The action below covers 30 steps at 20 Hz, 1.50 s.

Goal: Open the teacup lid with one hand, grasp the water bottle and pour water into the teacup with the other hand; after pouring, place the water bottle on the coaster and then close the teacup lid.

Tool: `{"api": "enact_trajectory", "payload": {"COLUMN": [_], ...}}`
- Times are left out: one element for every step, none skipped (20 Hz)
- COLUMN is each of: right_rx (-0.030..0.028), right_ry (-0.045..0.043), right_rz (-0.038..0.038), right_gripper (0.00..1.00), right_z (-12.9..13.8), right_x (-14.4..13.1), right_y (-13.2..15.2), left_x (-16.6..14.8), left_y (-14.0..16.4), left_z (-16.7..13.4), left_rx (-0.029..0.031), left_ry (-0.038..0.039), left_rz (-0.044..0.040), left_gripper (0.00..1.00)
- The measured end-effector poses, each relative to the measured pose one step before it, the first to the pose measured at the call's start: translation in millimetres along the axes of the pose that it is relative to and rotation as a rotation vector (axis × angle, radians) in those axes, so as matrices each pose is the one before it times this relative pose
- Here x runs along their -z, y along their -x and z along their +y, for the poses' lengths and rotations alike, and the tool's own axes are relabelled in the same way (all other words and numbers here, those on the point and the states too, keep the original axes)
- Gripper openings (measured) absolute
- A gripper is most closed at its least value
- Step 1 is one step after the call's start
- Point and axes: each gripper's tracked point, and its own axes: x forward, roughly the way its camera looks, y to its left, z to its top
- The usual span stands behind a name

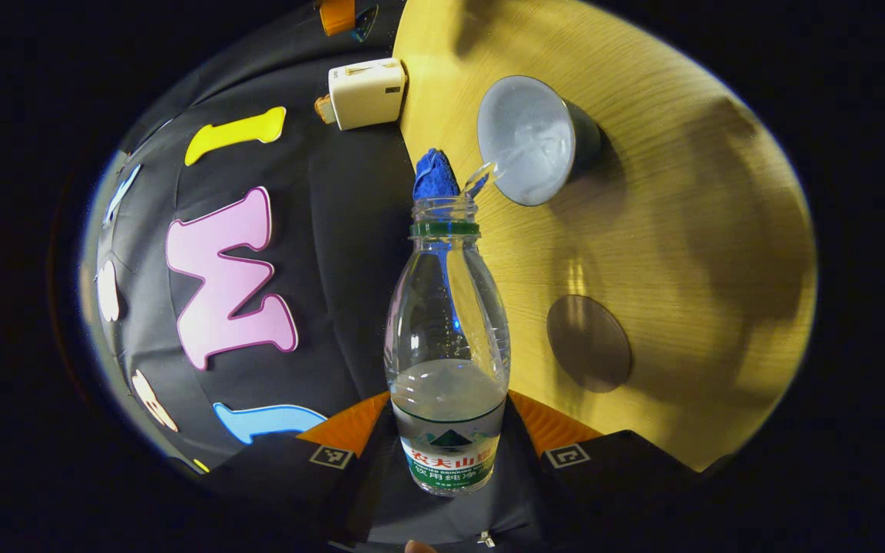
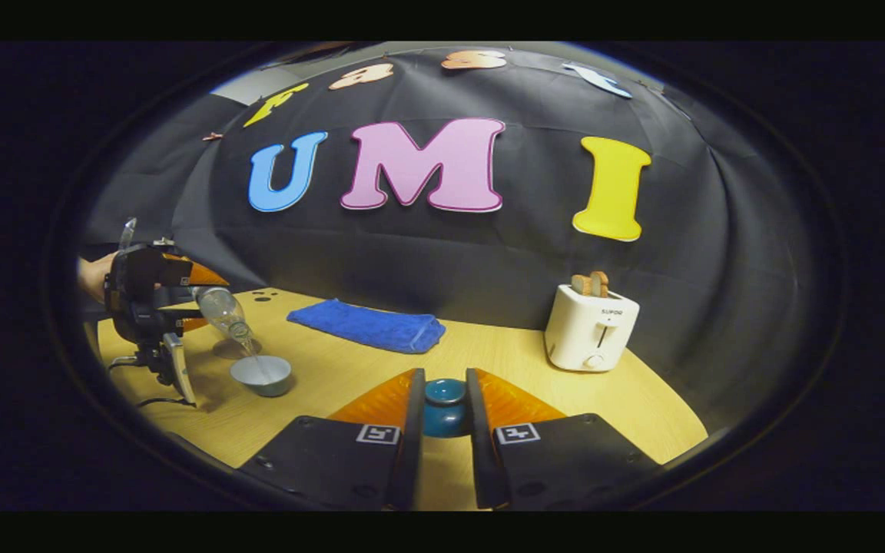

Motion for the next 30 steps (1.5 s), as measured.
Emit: {"api": "enact_trajectory", "payload": {"right_rx": [0.00234, 0.00044, 0.00142, 0.00088, 0.00044, 0.00124, 0.00012, 0.00101, 0.00053, 0.0009, 0.00228, 0.00132, 0.00223, 0.00066, -0.00101, -0.0012, -0.00069, 0.00045, 0.00089, 0.0019, 0.0011, 0.00096, 0.00039, 0.00126, -0.00024, 0.00222, 0.00144, 0.00183, 0.00005, 0.00072], "right_ry": [-0.00044, -0.00025, -0.00002, -0.00109, -0.00151, -0.00037, 0.00034, 0.00125, -0.00026, -0.00061, 0.0004, 0.00047, -0.00038, -0.00071, -0.0023, -0.00176, 0.00069, 0.00138, 0.00193, 0.00222, 0.00025, 0.00067, 0.00071, -0.00032, -0.00145, -0.00142, -0.0014, -0.0025, -0.00127, 0.00118], "right_rz": [-0.00177, -0.00095, -0.00158, -0.00263, -0.00122, -0.00175, -0.00086, -0.00123, -0.00104, -0.00085, -0.00116, -0.00092, -0.00245, -0.00172, -0.00199, -0.00094, 0.00064, -0.00264, -0.00332, -0.00366, -0.0022, -0.00067, -0.00033, 0.00082, -0.00051, -0.00171, -0.00253, -0.00399, -0.00322, -0.0026], "right_gripper": [0.3, 0.25, 0.25, 0.26, 0.26, 0.26, 0.25, 0.25, 0.26, 0.26, 0.25, 0.25, 0.25, 0.25, 0.25, 0.25, 0.3, 0.3, 0.3, 0.3, 0.3, 0.36, 0.36, 0.36, 0.36, 0.36, 0.36, 0.36, 0.36, 0.35], "right_z": [-0.93, 0.28, 0.18, 0.53, 0.12, -0.43, -0.32, -0.2, -0.13, -0.7, -1.18, -0.68, -0.75, -0.29, -0.4, -0.12, -0.19, -0.89, -0.52, -0.64, -0.6, -0.05, -0.36, -0.77, -0.74, -0.11, -0.51, -0.54, 0.62, -0.22], "right_x": [-0.69, -0.38, -0.81, -0.1, -0.8, -0.22, -0.69, 0.17, -0.09, -0.18, -0.57, -0.36, -1.17, -0.49, -1.57, 0.02, 0.05, -0.89, -1.99, -1.13, -1.05, 0.18, -0.47, 0.93, -0.01, -0.97, -1.28, -1.55, -1.4, -0.29], "right_y": [-0.12, -0.06, 0.09, -0.7, 0.28, 0.57, 0.45, -0.55, -0.2, -0.26, 0.21, -0.06, 0.6, 0.68, 0.16, -0.01, 0.24, 0.02, 0.49, 0.52, 0.87, 1.04, 0.23, 0.5, 0.52, 0.52, 0.36, 0.62, 0.33, 0.78], "left_x": [-0.88, -0.31, -1.22, -0.85, -0.72, -0.88, -1.42, 0.74, -0.66, 0.66, -1.32, -0.74, -0.82, -0.61, -1.61, -0.22, -1.5, -0.8, -1.05, 0.24, -0.93, -0.16, -0.75, -1.28, -0.75, 0.59, -0.42, 0.64, 0.32, 0.05], "left_y": [-0.13, 0.31, 0.11, 1.02, -0.38, 0.63, -0.33, -0.15, -0.79, -0.67, -0.48, 1.1, -0.15, -0.72, -0.97, 1.72, 0.72, 0.13, 0.0, -0.67, -0.74, -0.27, -0.28, -0.21, -0.43, -0.23, -0.07, 0.14, 0.16, 0.88], "left_z": [0.79, 1.36, 0.43, 1.05, 0.05, 2.87, 3.44, 3.92, 2.7, 2.61, 2.42, 1.93, 2.15, 3.72, 2.97, 3.17, 3.33, 5.31, 3.51, 4.4, 4.34, 3.89, 2.36, 3.07, 2.16, 1.26, 0.08, 2.04, 1.53, 3.3], "left_rx": [-0.00819, -0.00866, -0.00779, -0.00575, -0.00383, -0.00924, -0.01259, -0.01454, -0.01284, -0.00945, -0.00982, -0.0071, -0.00855, -0.00763, -0.00959, -0.01239, -0.01531, -0.0168, -0.01353, -0.01479, -0.01735, -0.01171, -0.01095, -0.00645, -0.00592, -0.00411, -0.00305, -0.00567, -0.00817, -0.00968], "left_ry": [-0.00754, -0.00707, -0.00557, -0.00254, -0.00297, -0.00765, -0.01094, -0.0128, -0.01162, -0.01074, -0.00877, -0.00762, -0.00589, -0.00732, -0.00968, -0.01174, -0.01178, -0.01406, -0.01888, -0.02079, -0.01453, -0.00747, -0.00731, -0.01369, -0.01548, -0.01174, -0.00852, -0.0097, -0.01191, -0.01174], "left_rz": [-0.00392, -0.00287, -0.00491, -0.00601, -0.00503, -0.00689, -0.00346, -0.0017, -0.00235, -0.00259, -0.00271, -0.00372, -0.00433, -0.00659, -0.00616, -0.0067, -0.00768, -0.00808, -0.00587, -0.00504, -0.0063, -0.00577, -0.00466, -0.01105, -0.00684, -0.00365, -0.0027, -0.00282, -0.00387, -0.00481], "left_gripper": [0.75, 0.75, 0.75, 0.75, 0.75, 0.75, 0.75, 0.75, 0.75, 0.75, 0.75, 0.75, 0.75, 0.75, 0.75, 0.75, 0.75, 0.75, 0.75, 0.75, 0.75, 0.76, 0.76, 0.76, 0.75, 0.76, 0.76, 0.75, 0.75, 0.75]}}
